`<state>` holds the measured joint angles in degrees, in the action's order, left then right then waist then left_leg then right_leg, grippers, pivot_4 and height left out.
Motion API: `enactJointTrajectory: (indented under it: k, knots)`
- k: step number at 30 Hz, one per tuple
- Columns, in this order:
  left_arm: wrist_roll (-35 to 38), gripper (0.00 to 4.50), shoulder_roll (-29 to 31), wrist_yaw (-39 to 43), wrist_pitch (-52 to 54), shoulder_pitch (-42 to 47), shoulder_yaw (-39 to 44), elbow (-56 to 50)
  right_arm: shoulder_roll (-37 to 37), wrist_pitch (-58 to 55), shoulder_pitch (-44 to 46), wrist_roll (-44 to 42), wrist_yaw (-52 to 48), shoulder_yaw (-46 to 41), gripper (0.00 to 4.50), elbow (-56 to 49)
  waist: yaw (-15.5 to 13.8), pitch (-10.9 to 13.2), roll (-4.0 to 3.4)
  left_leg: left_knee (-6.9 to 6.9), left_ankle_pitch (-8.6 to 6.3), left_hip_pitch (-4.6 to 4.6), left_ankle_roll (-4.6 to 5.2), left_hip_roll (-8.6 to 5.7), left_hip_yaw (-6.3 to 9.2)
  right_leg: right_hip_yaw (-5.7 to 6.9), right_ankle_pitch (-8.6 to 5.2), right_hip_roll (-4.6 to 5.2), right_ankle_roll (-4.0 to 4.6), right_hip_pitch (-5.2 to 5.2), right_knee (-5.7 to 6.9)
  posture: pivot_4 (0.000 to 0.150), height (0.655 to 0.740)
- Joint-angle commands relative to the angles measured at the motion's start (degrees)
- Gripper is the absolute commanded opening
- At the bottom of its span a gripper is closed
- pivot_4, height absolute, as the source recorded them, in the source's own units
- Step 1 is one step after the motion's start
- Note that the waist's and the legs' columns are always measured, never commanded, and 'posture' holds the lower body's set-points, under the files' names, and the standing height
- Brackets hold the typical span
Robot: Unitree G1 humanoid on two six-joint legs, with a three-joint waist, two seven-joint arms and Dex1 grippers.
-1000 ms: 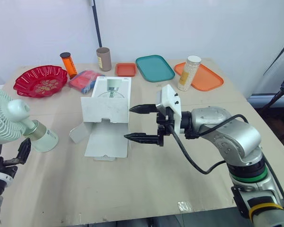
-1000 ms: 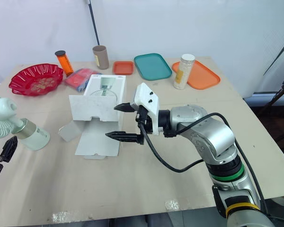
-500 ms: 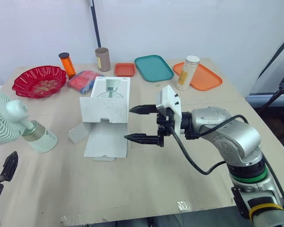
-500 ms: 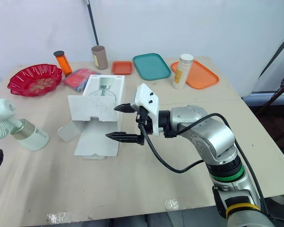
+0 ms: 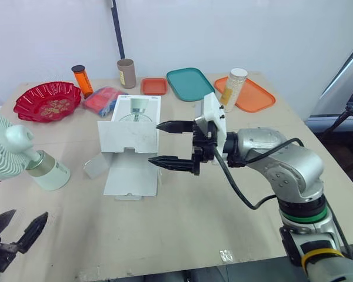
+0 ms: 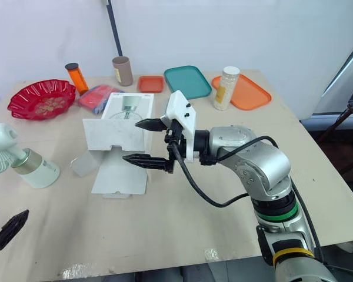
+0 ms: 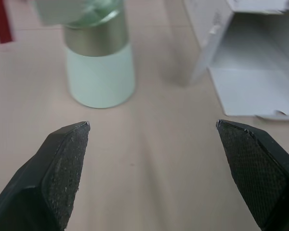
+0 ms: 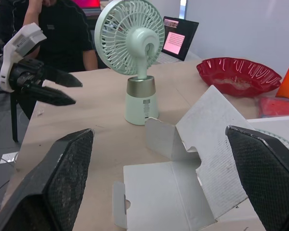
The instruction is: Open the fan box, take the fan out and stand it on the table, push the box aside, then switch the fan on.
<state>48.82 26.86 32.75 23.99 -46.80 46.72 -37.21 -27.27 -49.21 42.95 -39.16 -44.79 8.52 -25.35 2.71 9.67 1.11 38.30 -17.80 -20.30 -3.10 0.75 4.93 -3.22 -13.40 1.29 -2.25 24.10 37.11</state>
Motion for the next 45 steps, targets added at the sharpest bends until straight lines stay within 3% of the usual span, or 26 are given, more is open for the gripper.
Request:
enactJointTrajectory:
  k: [1, 7, 12, 17, 31, 45]
  knots:
    - [-3.1, 4.47, 2.0, 6.4, -2.5, -2.3, -2.0, -1.6, 1.4, -0.7, 2.3, -2.6, 1.8, -2.9, 4.5, -1.7, 0.0, 0.0, 0.0, 0.0, 0.0, 0.0, 0.0, 0.0, 0.0, 0.0, 0.0, 0.0, 0.0, 0.0, 0.0, 0.15, 0.74]
    - [-6.6, 4.47, 8.0, 18.1, -6.2, -4.4, -3.4, -6.8, 0.5, -4.4, -0.6, -4.2, 5.3, -3.4, 4.5, -5.0, -0.1, 0.0, 0.04, -0.01, -0.03, -0.04, 0.04, 0.0, -0.01, -0.01, -0.03, 0.01, 0.0, 0.02, 0.0, 0.15, 0.74]
    - [-0.9, 4.47, 16.9, 22.6, -3.9, 1.3, 0.7, -7.8, -4.1, -5.5, -8.9, 0.4, 8.2, 1.3, 4.5, -10.4, -0.1, 0.0, 0.03, 0.0, -0.04, -0.08, 0.06, -0.01, 0.03, -0.01, -0.07, 0.01, -0.05, 0.02, 0.01, 0.15, 0.74]
    - [7.4, 4.47, 25.4, 21.0, 1.6, 13.0, 0.9, -5.0, -0.8, -7.3, -10.5, 6.2, 17.0, 4.8, 4.5, -9.1, 0.3, 0.1, -0.01, 0.0, -0.04, 0.0, 0.06, 0.08, -0.16, -0.03, 0.0, -0.03, -0.01, 0.1, 0.07, 0.15, 0.74]
    - [4.2, 4.47, 25.3, 21.8, 4.5, 20.3, -6.2, -3.4, 12.8, -12.9, -6.8, 13.6, 29.0, 6.3, 4.5, 1.3, 0.5, 0.1, -0.06, -0.07, -0.06, -0.08, 0.02, 0.08, -0.14, -0.13, 0.03, -0.08, 0.04, 0.23, 0.08, 0.15, 0.74]
    - [1.9, 4.47, 21.5, 19.6, 4.4, 23.4, -10.8, -5.0, 16.8, -8.5, -1.0, 21.6, 28.4, 9.4, 4.5, 13.2, 0.5, 0.1, -0.11, -0.09, -0.06, -0.09, 0.03, 0.08, -0.13, -0.11, 0.05, -0.07, 0.08, 0.24, 0.1, 0.15, 0.74]
